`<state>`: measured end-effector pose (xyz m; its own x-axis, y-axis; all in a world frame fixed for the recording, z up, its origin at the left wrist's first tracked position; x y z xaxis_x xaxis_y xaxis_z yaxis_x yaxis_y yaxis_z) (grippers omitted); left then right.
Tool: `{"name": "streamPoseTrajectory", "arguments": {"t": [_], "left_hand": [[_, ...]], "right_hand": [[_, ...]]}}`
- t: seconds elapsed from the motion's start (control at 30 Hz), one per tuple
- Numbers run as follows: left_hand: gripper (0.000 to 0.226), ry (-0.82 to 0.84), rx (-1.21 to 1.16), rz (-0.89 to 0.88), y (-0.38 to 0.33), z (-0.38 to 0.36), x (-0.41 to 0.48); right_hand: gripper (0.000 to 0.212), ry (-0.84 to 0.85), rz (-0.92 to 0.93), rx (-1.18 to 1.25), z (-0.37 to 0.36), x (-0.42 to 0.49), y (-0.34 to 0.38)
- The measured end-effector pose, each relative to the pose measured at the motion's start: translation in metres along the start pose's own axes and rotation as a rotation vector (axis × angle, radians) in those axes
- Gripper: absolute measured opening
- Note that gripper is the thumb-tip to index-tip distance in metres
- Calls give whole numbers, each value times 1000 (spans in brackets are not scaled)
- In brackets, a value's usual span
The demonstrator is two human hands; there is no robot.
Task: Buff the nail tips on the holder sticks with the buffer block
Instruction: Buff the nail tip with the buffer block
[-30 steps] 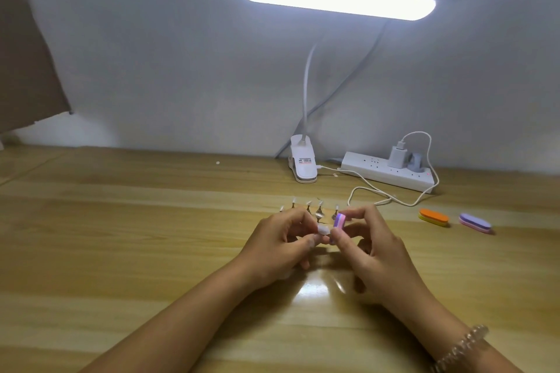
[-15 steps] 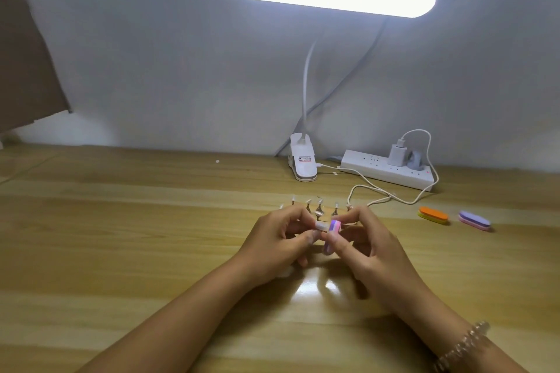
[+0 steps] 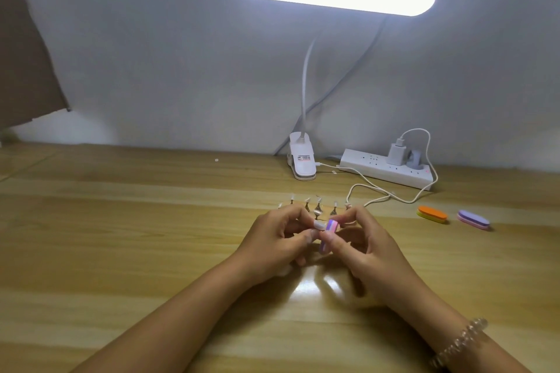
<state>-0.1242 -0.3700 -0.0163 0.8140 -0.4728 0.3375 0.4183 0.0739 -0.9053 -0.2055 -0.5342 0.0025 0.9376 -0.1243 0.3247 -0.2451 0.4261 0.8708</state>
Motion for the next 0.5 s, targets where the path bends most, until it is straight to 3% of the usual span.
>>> {"name": "streamPoseTrajectory", "arguments": {"t": [0.07,0.2,0.37,0.5], "left_hand": [[6,-7,-10,9,0,0,0],[4,8,-15,4,0,-2,0],[14,7,-15,-5,-4,0,-1],[4,-2,-11,9,-2,-2,0]], "right_hand": [[18,27,-8,66,0,0,-1],[21,-96,-78,196,3,6,0],[23,49,-67,158,0,0,0],[22,-106,-99,209,1,5,1]]}}
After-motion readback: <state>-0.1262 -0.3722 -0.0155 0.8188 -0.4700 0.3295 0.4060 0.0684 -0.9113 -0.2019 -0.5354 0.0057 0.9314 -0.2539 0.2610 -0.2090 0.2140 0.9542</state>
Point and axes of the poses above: each hand's wrist, its own x-axis towards the middle knuckle, its own z-axis out of the back of the hand, y = z × x, the point moved 1 cm from there along x, towards the middle knuckle, and after that the axes turned 4 degrees about -y, right-handed, at the moved point
